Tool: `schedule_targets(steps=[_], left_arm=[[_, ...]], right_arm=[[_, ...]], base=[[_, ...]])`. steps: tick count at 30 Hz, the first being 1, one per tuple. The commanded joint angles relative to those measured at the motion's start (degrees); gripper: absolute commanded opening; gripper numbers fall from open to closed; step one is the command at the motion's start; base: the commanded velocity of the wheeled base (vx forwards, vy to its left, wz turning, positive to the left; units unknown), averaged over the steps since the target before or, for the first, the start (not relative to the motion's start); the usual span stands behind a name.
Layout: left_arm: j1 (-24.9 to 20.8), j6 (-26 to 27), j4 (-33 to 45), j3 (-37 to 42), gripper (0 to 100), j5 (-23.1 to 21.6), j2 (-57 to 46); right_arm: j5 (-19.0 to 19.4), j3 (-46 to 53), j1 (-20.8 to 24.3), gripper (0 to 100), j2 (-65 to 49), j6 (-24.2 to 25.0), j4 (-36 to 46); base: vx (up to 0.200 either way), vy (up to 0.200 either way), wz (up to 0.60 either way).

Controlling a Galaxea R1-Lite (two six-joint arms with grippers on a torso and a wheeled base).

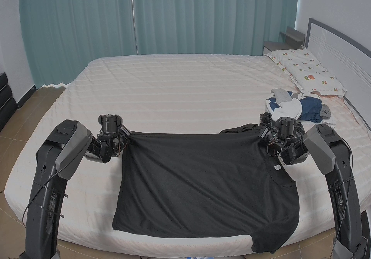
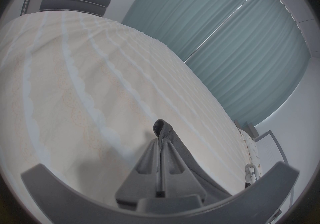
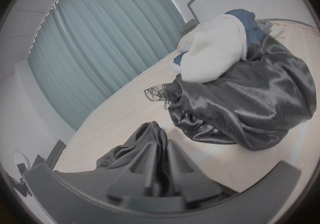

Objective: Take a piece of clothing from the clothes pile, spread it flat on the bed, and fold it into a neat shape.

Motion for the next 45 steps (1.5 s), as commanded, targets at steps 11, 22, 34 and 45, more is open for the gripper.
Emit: schedule_targets(steps=[11,22,34,45], left_arm=[[0.2,0.0,0.2,1.0,100,-0.2,-0.3],[-0.2,-0.8,-5.4,21.0,100,-1.4,-15.8],[-1.3,-0.8,-5.8,43.1,100,-5.2,-28.8],[-11.6,-9.5,-14.1,65.9,100,-6.0,-39.0]], right_arm=[[0.0,5.3,-0.5,100,-3.0,-1.4,-1.2],[0.0,31.6,-2.7,100,-21.2,-3.1,-9.0],[1.0,71.2,-2.9,100,-40.2,1.6,-20.4],[8.1,87.8,-1.6,100,-39.7,2.6,-35.0]], base=[[0.000,0.000,0.00],[0.000,0.000,0.00],[0.000,0.000,0.00],[-0.145,0.000,0.00]])
